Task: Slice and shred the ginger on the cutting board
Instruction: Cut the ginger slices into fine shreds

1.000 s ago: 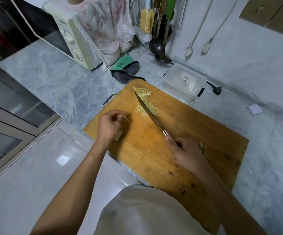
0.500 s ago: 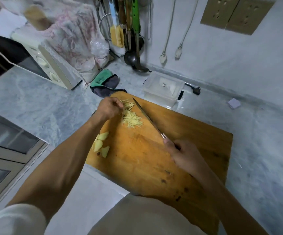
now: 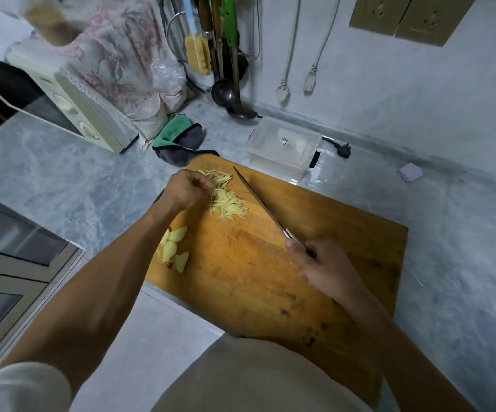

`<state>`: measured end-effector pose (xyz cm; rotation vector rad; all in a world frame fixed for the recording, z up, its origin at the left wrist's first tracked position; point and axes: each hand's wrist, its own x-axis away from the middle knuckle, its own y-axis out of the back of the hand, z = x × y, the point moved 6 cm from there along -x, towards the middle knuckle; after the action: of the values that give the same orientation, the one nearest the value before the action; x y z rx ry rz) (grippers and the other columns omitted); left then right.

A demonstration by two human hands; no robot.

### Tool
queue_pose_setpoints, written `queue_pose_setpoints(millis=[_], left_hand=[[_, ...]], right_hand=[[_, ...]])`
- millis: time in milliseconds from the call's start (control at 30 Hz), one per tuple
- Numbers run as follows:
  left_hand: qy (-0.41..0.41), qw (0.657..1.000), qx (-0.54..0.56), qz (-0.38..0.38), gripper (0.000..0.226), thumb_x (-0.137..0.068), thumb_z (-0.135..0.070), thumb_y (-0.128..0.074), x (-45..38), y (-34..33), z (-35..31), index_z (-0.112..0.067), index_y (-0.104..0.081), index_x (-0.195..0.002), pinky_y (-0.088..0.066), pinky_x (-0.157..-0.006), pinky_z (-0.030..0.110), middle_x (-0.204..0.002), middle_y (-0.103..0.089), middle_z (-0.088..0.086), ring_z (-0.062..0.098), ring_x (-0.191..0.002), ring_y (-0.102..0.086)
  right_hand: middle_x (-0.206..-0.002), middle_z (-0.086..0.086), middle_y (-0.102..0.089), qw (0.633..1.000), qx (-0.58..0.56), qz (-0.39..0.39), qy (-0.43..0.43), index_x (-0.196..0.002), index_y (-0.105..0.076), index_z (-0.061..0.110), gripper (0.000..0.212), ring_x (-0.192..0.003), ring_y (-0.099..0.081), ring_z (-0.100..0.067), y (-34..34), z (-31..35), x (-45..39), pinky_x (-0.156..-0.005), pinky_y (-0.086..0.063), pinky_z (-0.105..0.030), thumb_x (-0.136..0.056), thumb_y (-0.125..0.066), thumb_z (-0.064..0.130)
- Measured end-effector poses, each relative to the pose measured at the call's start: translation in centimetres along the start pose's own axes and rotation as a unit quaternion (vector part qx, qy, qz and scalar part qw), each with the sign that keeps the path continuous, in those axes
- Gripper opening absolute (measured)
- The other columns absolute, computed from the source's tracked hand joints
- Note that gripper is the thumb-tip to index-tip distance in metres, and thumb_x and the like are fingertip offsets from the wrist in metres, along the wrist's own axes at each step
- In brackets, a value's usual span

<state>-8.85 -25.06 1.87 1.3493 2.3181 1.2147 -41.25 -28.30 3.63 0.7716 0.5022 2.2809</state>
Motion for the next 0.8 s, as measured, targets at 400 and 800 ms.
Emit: queue_pose_setpoints(millis=[400,800], left_hand=[[0.18,0.893,0.408,0.062,0.027,-0.101,-0.003,-0.046,2.3,-1.6,3.2,-0.012,-0.067,-0.115,-0.059,-0.076,0.026,-0.101,-0.076,0.004,0.018,-0.09,-0.073],[0.142,0.935,0.311,-0.096,0.003,-0.088,-0.014,-0.074,5.0,-0.7,4.9,-0.013,-0.076,-0.09,-0.057,-0.072,0.022,-0.086,-0.074,0.003,0.013,-0.076,-0.067]], right_hand=[[-0.059,-0.001,-0.052,1.0,0.003,0.0,0.01,-0.069,-0.055,0.013,0.061,-0.053,-0.05,-0.015,-0.6,-0.4,-0.2,-0.058,-0.04,-0.032,-0.088,-0.044,0.07],[-0.058,0.0,-0.052,1.0,0.011,0.011,0.002,-0.069,-0.055,0.013,0.065,-0.051,-0.051,-0.011,-1.0,-0.8,0.0,-0.056,-0.042,-0.03,-0.083,-0.045,0.075]])
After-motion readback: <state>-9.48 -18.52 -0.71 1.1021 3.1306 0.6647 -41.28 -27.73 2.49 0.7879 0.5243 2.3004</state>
